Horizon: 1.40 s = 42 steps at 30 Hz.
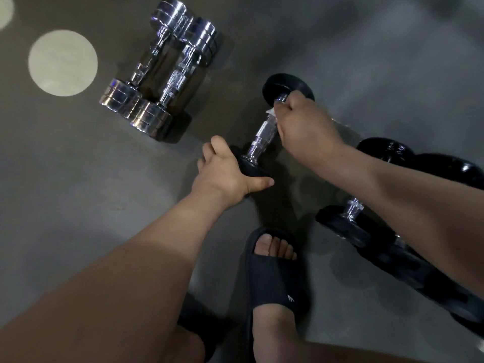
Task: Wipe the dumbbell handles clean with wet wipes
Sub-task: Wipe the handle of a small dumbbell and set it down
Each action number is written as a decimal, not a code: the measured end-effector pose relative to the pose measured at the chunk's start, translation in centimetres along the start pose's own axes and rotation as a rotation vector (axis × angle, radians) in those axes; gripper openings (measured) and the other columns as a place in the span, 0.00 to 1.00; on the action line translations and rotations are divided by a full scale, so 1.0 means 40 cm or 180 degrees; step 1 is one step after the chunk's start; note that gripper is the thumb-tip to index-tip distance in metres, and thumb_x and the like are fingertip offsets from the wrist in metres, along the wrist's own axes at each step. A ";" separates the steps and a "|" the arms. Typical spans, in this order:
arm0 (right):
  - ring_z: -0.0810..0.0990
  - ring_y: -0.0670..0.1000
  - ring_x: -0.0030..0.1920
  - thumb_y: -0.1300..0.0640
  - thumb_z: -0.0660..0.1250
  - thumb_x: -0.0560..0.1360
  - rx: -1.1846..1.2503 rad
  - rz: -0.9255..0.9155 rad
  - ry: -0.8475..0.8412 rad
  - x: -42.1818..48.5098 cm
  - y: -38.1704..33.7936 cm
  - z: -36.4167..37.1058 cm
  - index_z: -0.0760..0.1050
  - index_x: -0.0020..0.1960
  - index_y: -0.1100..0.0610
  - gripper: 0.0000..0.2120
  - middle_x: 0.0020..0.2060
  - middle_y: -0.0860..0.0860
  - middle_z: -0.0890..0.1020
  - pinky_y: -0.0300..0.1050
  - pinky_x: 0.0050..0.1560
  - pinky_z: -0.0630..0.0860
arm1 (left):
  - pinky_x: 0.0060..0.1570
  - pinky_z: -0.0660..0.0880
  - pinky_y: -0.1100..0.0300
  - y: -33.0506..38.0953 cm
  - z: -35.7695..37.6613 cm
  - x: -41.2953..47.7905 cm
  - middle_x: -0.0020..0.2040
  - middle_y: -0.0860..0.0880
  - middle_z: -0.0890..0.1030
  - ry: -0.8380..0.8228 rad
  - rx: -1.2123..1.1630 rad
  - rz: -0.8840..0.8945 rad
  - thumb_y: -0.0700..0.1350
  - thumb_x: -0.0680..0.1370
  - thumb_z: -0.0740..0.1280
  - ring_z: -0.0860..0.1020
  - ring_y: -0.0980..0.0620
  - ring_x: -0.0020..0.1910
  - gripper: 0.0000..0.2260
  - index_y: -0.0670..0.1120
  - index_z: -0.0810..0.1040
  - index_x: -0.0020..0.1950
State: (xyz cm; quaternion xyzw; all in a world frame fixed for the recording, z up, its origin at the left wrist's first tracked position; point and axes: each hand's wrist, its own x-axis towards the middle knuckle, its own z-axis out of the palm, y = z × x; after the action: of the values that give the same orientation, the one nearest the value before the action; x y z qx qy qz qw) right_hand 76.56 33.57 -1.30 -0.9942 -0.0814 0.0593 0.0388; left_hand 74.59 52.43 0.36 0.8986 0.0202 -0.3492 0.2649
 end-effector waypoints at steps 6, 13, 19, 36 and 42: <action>0.77 0.64 0.42 0.63 0.61 0.79 0.0368 0.0247 0.0103 -0.017 -0.007 -0.004 0.77 0.54 0.67 0.10 0.52 0.64 0.75 0.48 0.37 0.68 | 0.65 0.69 0.47 0.016 0.019 -0.023 0.69 0.45 0.62 0.0198 0.0136 -0.0019 0.64 0.60 0.81 0.63 0.42 0.71 0.49 0.44 0.58 0.66; 0.79 0.57 0.40 0.63 0.67 0.77 0.1101 -0.0312 0.0241 -0.092 -0.025 0.014 0.83 0.50 0.64 0.07 0.44 0.58 0.78 0.43 0.44 0.76 | 0.59 0.71 0.46 0.045 0.057 -0.065 0.69 0.43 0.66 0.0358 0.0066 -0.0129 0.60 0.61 0.82 0.67 0.40 0.69 0.49 0.44 0.56 0.68; 0.80 0.57 0.45 0.60 0.67 0.78 0.1438 0.0159 0.0557 -0.127 -0.005 -0.013 0.85 0.55 0.59 0.10 0.47 0.58 0.79 0.43 0.50 0.75 | 0.66 0.70 0.46 0.057 0.071 -0.087 0.72 0.43 0.64 0.0298 0.0023 -0.0165 0.63 0.63 0.80 0.65 0.41 0.71 0.50 0.44 0.54 0.71; 0.75 0.52 0.45 0.60 0.62 0.81 0.1080 0.0640 0.0731 -0.117 0.004 0.029 0.79 0.59 0.62 0.11 0.52 0.57 0.75 0.42 0.47 0.72 | 0.66 0.71 0.51 0.057 0.049 -0.038 0.67 0.42 0.72 -0.0307 0.0175 -0.0300 0.66 0.62 0.79 0.72 0.41 0.67 0.48 0.41 0.63 0.68; 0.76 0.61 0.43 0.63 0.61 0.79 0.0518 0.0339 0.0345 -0.086 0.020 0.021 0.75 0.61 0.66 0.12 0.55 0.62 0.73 0.44 0.43 0.67 | 0.68 0.66 0.53 0.061 0.064 -0.054 0.72 0.42 0.64 -0.0126 0.0066 -0.0137 0.65 0.64 0.79 0.64 0.41 0.72 0.49 0.40 0.59 0.73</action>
State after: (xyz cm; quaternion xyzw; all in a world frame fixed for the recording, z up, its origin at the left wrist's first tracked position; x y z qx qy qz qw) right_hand 73.22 32.26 -1.82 -0.9924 -0.0212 0.0139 0.1205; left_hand 71.89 49.41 1.28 0.8936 0.0306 -0.3727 0.2484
